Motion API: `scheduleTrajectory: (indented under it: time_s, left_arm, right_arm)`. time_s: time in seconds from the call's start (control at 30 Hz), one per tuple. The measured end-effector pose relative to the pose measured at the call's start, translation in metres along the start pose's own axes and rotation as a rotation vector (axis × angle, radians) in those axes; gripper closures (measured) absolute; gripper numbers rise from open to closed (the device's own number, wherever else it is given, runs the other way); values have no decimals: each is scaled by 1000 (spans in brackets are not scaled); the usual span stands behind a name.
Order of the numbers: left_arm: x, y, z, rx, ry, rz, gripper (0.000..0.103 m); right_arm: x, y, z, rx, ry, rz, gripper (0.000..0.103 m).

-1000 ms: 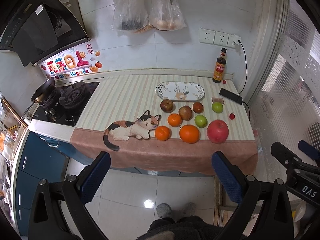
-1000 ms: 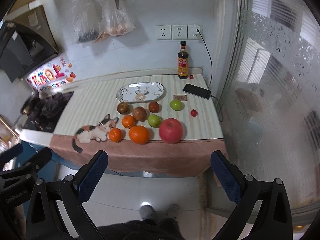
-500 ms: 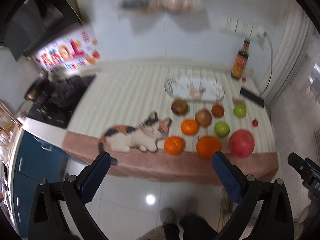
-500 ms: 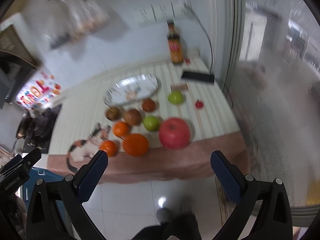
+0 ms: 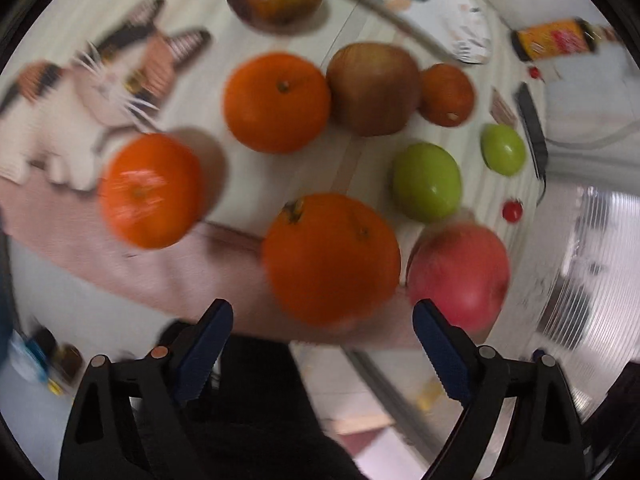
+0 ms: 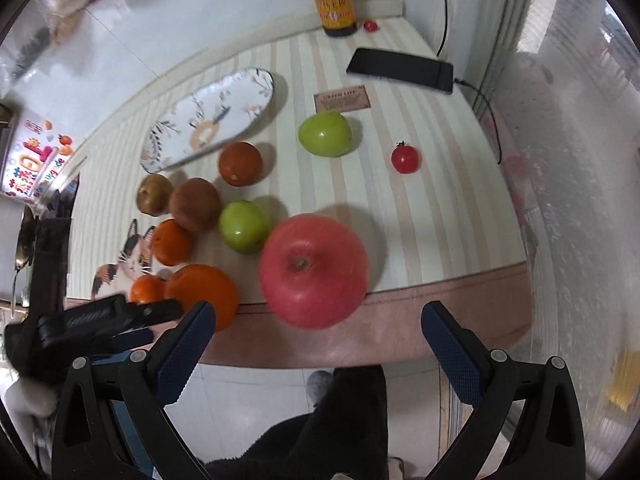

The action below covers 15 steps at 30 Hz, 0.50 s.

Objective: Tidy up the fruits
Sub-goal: 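Grasp the large orange with the left tool while the right tool grasps the red apple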

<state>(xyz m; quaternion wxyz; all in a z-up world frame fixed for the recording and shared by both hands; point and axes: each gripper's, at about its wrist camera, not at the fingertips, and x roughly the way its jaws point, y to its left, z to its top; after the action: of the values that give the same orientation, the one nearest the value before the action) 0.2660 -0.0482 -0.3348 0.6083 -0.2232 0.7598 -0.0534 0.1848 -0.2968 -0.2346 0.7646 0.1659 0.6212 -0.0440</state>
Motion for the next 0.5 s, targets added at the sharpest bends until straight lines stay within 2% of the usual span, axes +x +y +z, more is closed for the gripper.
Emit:
scheduleTrajectory:
  time_s: [0.07,0.1,0.17,0.27,0.3,0.4,0.5]
  left_arm:
    - [10,0,8,-36,9,-14,11]
    - [14,-1,11,-45,-1,-9,19]
    - [17,-5,14,-36,-11,-18,22]
    - [14,-25,15,84,-47,57,22]
    - [13,-37,12,166,-55,110,23]
    - [19,-61,7,311,-54,210,22]
    - [22,-75,5,358,-69,249,21]
  right_arm:
    - [14,-5,9,-2,32,15,0]
    - [19,-7,12,-4,47,19,0]
    - [32,-8,17,-13,87,43,0]
    - [54,-5,24,-31,155,68,0]
    - [59,-3,26,-38,170,69,0]
    - [75,4,33,-74,207,51,0]
    - [93,11,35,-110,267,28,0]
